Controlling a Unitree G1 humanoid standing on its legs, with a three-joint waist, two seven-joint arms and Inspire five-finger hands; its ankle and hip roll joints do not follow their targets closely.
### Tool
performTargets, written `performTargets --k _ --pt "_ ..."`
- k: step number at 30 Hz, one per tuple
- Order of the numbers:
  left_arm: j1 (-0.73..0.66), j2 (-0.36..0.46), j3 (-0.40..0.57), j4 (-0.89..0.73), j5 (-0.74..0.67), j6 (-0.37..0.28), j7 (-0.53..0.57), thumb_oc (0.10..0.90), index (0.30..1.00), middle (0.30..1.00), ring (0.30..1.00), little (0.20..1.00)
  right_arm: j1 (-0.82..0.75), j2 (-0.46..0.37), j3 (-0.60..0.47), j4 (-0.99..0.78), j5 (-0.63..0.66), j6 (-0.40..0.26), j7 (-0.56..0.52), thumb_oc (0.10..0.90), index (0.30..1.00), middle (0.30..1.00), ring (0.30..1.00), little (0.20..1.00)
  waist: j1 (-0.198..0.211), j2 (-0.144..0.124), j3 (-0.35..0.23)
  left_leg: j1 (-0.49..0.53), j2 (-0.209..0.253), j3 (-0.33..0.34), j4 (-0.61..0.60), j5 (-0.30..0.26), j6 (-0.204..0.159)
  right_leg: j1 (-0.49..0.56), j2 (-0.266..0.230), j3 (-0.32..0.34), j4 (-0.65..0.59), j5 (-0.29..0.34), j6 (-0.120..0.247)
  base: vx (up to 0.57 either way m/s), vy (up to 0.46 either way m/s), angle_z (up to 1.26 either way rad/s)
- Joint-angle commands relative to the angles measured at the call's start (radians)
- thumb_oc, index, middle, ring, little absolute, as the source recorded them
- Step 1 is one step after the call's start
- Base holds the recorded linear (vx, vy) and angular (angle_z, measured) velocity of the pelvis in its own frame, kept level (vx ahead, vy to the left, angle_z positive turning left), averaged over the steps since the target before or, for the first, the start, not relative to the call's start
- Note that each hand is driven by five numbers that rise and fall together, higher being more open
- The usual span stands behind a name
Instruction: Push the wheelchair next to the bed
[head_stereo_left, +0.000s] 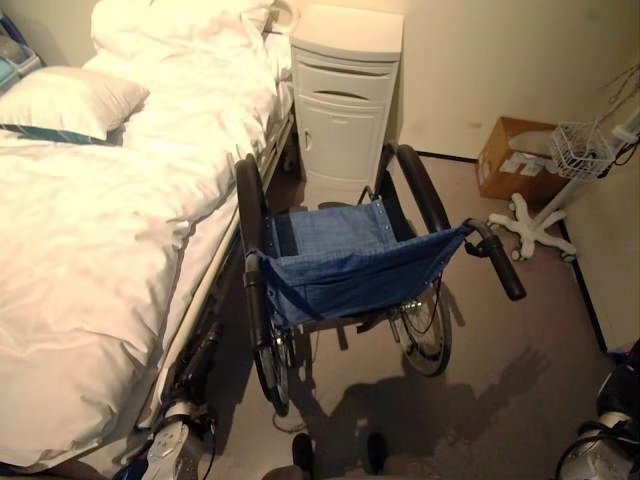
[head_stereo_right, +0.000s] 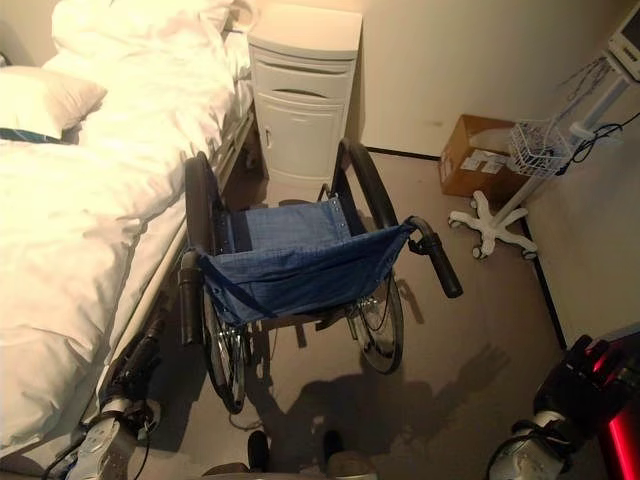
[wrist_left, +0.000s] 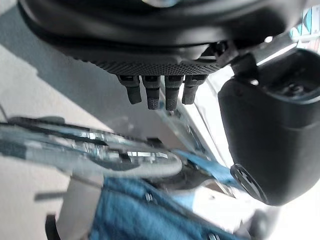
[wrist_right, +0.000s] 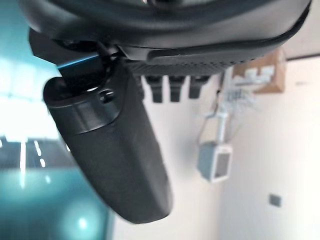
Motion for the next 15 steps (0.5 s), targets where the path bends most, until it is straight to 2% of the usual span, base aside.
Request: performTargets --k 1,3,5,8,10,11,14,15 --pt "-0.065 -0.011 -0.009 0.024 -0.123 -0.099 -0.073 0.800 0.900 0.900 0.900 0.900 -0.072 0.048 0.048 0.045 0.029 0.153 0.068 0.800 0.900 0.900 0.900 0.900 0.038 0.014 -0.030 0.025 -0.001 -0.007 0.079 -0.163 -0.017 -0.072 -0.003 -0.034 0.078 0.028 0.012 0.00 0.000 0.00" --pt "-0.071 -0.055 -0.014 0.081 -0.172 -0.099 -0.107 0.800 0.900 0.900 0.900 0.900 -0.071 0.102 0.085 0.156 0.029 0.246 0.088 0.800 0.900 0.900 0.900 0.900 0.043 0.017 -0.032 0.027 0.000 -0.009 0.080 -0.163 -0.016 -0.067 -0.003 -0.036 0.075 0.028 0.009 0.00 0.000 0.00" --pt "-0.081 -0.088 -0.028 0.131 -0.205 -0.082 -0.160 0.800 0.900 0.900 0.900 0.900 -0.066 0.103 0.126 0.277 0.029 0.352 0.065 0.800 0.900 0.900 0.900 0.900 0.050 0.021 -0.032 0.028 -0.001 -0.015 0.083 -0.163 -0.013 -0.063 -0.004 -0.039 0.076 0.027 0.006 0.00 0.000 0.00" --pt "-0.095 -0.125 -0.064 0.218 -0.172 -0.057 -0.222 0.800 0.900 0.900 0.900 0.900 -0.073 0.080 0.227 0.392 0.029 0.400 -0.041 0.800 0.900 0.900 0.900 0.900 0.061 0.030 -0.036 0.041 -0.005 -0.032 0.077 -0.170 -0.008 -0.048 -0.005 -0.049 0.073 0.018 0.004 0.05 -0.001 0.08" --pt "-0.101 -0.139 -0.077 0.266 -0.160 -0.045 -0.229 0.800 0.900 0.900 0.900 0.900 -0.080 0.066 0.278 0.418 0.029 0.411 -0.074 0.800 0.900 0.900 0.900 0.900 0.064 0.034 -0.036 0.045 -0.006 -0.040 0.076 -0.170 -0.007 -0.041 -0.005 -0.054 0.073 0.016 0.002 0.03 -0.013 0.10" --pt "-0.109 -0.148 -0.080 0.325 -0.158 -0.036 -0.238 0.800 0.900 0.900 0.900 0.900 -0.084 0.071 0.325 0.457 -0.019 0.427 -0.080 0.800 0.900 0.900 0.900 0.900 0.066 0.038 -0.039 0.051 -0.008 -0.047 0.073 -0.170 -0.006 -0.035 -0.005 -0.058 0.073 0.012 -0.001 0.04 -0.009 0.15" --pt "-0.118 -0.160 -0.083 0.385 -0.156 -0.014 -0.247 0.800 0.900 0.900 0.900 0.900 -0.095 0.086 0.367 0.492 -0.116 0.442 -0.048 0.800 0.900 0.900 0.900 0.900 0.067 0.043 -0.043 0.057 -0.011 -0.056 0.068 -0.169 -0.004 -0.028 -0.004 -0.061 0.073 0.006 -0.004 0.04 -0.002 0.11" --pt "-0.120 -0.170 -0.083 0.419 -0.144 -0.012 -0.254 0.800 0.900 0.900 0.900 0.900 -0.100 0.094 0.396 0.499 -0.155 0.439 -0.003 0.800 0.900 0.900 0.900 0.900 0.068 0.047 -0.044 0.060 -0.013 -0.062 0.068 -0.168 -0.003 -0.024 -0.003 -0.063 0.074 0.002 -0.007 0.03 0.008 0.01"
